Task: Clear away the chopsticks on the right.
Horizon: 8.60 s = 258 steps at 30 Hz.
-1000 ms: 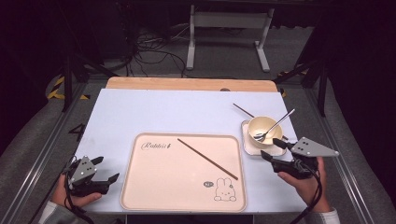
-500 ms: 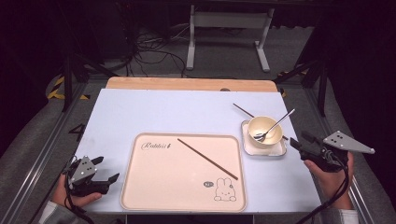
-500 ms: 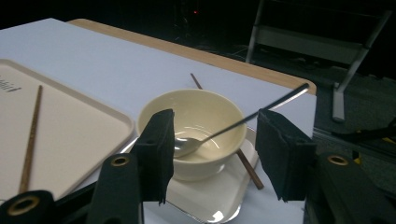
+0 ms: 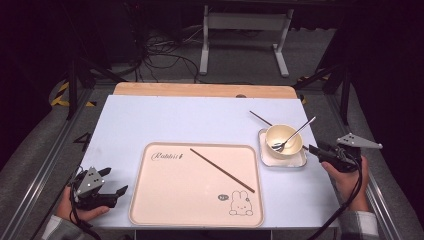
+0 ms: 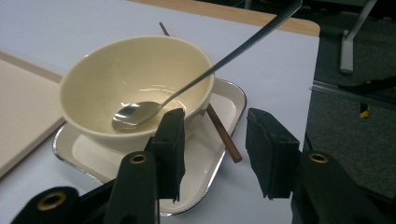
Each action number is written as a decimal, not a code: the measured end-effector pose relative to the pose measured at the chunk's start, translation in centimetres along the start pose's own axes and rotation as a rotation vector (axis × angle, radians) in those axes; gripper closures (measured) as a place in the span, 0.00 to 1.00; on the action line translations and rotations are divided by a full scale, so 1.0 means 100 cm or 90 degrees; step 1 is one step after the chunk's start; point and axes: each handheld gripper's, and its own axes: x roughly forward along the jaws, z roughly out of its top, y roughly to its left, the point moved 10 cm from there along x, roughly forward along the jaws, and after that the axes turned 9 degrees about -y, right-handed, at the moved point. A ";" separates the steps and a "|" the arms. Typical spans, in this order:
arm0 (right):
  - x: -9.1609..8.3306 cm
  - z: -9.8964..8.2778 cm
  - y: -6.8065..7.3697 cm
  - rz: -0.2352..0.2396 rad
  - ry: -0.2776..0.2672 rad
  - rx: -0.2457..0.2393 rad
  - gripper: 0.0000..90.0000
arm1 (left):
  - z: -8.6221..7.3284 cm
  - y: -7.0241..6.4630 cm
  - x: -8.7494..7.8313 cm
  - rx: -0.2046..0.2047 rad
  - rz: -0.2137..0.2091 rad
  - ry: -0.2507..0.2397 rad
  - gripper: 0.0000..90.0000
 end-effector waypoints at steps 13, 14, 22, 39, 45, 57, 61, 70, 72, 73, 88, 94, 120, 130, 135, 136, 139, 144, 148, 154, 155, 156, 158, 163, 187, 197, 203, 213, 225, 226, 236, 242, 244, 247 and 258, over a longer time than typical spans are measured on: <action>0.038 -0.021 -0.014 0.000 0.075 0.023 0.69 | -0.001 0.000 0.001 -0.002 0.000 0.002 0.19; 0.040 -0.022 -0.014 0.002 0.079 0.027 0.69 | -0.001 0.000 0.001 -0.002 -0.001 0.002 0.19; 0.051 -0.033 -0.017 0.006 0.106 0.048 0.75 | -0.001 -0.001 0.001 -0.003 -0.005 0.003 0.19; 0.053 -0.037 -0.016 0.022 0.104 0.076 0.93 | -0.002 -0.001 0.002 -0.002 -0.006 0.008 0.19; 0.048 -0.036 -0.016 0.024 0.094 0.079 0.94 | -0.002 -0.001 0.002 0.000 -0.009 0.007 0.19; 0.026 -0.021 -0.028 -0.010 0.019 0.093 0.94 | -0.001 -0.001 0.001 -0.001 -0.007 0.004 0.19; 0.018 -0.013 -0.032 -0.022 -0.010 0.098 0.94 | -0.001 -0.001 0.001 -0.002 -0.006 0.003 0.19; 0.003 0.004 -0.039 -0.053 -0.076 0.112 0.94 | -0.001 -0.001 0.001 0.000 -0.008 0.006 0.19; 0.000 0.006 -0.041 -0.059 -0.086 0.119 0.94 | -0.001 -0.001 0.001 0.001 -0.007 0.006 0.19; -0.001 0.007 -0.042 -0.062 -0.093 0.124 0.94 | -0.001 -0.001 0.001 0.001 -0.007 0.006 0.19; -0.019 0.029 -0.029 -0.040 -0.149 0.121 0.94 | -0.001 -0.001 0.001 0.001 -0.008 0.006 0.19; -0.026 0.040 -0.011 -0.015 -0.166 0.102 0.94 | 0.000 -0.001 0.001 -0.001 -0.007 0.002 0.19; -0.029 0.051 0.111 0.167 -0.150 -0.006 0.94 | 0.003 0.005 -0.006 0.003 0.017 -0.015 0.19; -0.016 0.028 0.160 0.241 -0.093 -0.053 0.94 | 0.004 0.005 -0.007 0.001 0.017 -0.018 0.19; -0.005 0.011 0.175 0.264 -0.051 -0.076 0.94 | 0.005 0.004 -0.008 0.003 0.018 -0.021 0.19; -0.003 0.007 0.177 0.265 -0.043 -0.083 0.94 | 0.005 0.005 -0.008 0.004 0.020 -0.021 0.19; 0.003 -0.003 0.182 0.279 -0.017 -0.088 0.94 | 0.004 0.005 -0.008 0.002 0.020 -0.022 0.19; 0.010 -0.026 0.191 0.303 0.038 -0.114 0.94 | 0.004 0.005 -0.008 0.005 0.019 -0.020 0.19; 0.012 -0.037 0.195 0.310 0.066 -0.134 0.94 | 0.004 0.003 -0.009 0.008 0.016 -0.022 0.19; 0.016 -0.045 0.195 0.312 0.093 -0.145 0.94 | 0.006 0.002 -0.011 0.012 0.015 -0.033 0.20; 0.018 -0.047 0.195 0.309 0.098 -0.146 0.94 | 0.006 0.002 -0.011 0.012 0.016 -0.033 0.20; 0.018 -0.048 0.195 0.309 0.100 -0.144 0.94 | 0.005 0.001 -0.010 0.013 0.012 -0.030 0.20; 0.020 -0.050 0.193 0.305 0.106 -0.144 0.94 | 0.005 0.001 -0.010 0.013 0.012 -0.028 0.20; 0.023 -0.052 0.193 0.304 0.113 -0.137 0.94 | 0.003 0.002 -0.014 0.010 0.015 -0.031 0.20; 0.041 -0.034 0.201 0.289 0.088 -0.125 0.90 | -0.001 0.007 -0.021 -0.005 0.043 -0.042 0.21; 0.046 -0.020 0.206 0.285 0.064 -0.132 0.94 | 0.000 0.008 -0.017 -0.009 0.050 -0.042 0.24; 0.050 -0.010 0.214 0.295 0.053 -0.145 1.00 | 0.002 0.008 -0.017 -0.009 0.057 -0.043 0.24; 0.065 0.006 0.234 0.317 0.039 -0.162 1.00 | 0.000 0.007 -0.019 -0.012 0.060 -0.043 0.24; 0.109 0.023 0.269 0.344 0.052 -0.213 1.00 | -0.002 0.004 -0.026 -0.012 0.060 -0.041 0.23; 0.114 0.024 0.273 0.350 0.054 -0.215 1.00 | -0.002 0.003 -0.026 -0.012 0.059 -0.041 0.23; 0.156 0.014 0.299 0.373 0.121 -0.247 1.00 | -0.005 0.002 -0.028 -0.016 0.055 -0.039 0.23; 0.173 0.007 0.311 0.372 0.155 -0.280 1.00 | -0.005 0.001 -0.027 -0.011 0.050 -0.039 0.23; 0.178 0.008 0.312 0.366 0.165 -0.288 1.00 | -0.004 0.001 -0.028 -0.011 0.050 -0.040 0.23; 0.182 0.009 0.312 0.363 0.170 -0.285 1.00 | -0.004 0.001 -0.028 -0.013 0.047 -0.042 0.23; 0.189 0.008 0.302 0.346 0.187 -0.274 1.00 | -0.004 0.001 -0.027 -0.014 0.042 -0.043 0.23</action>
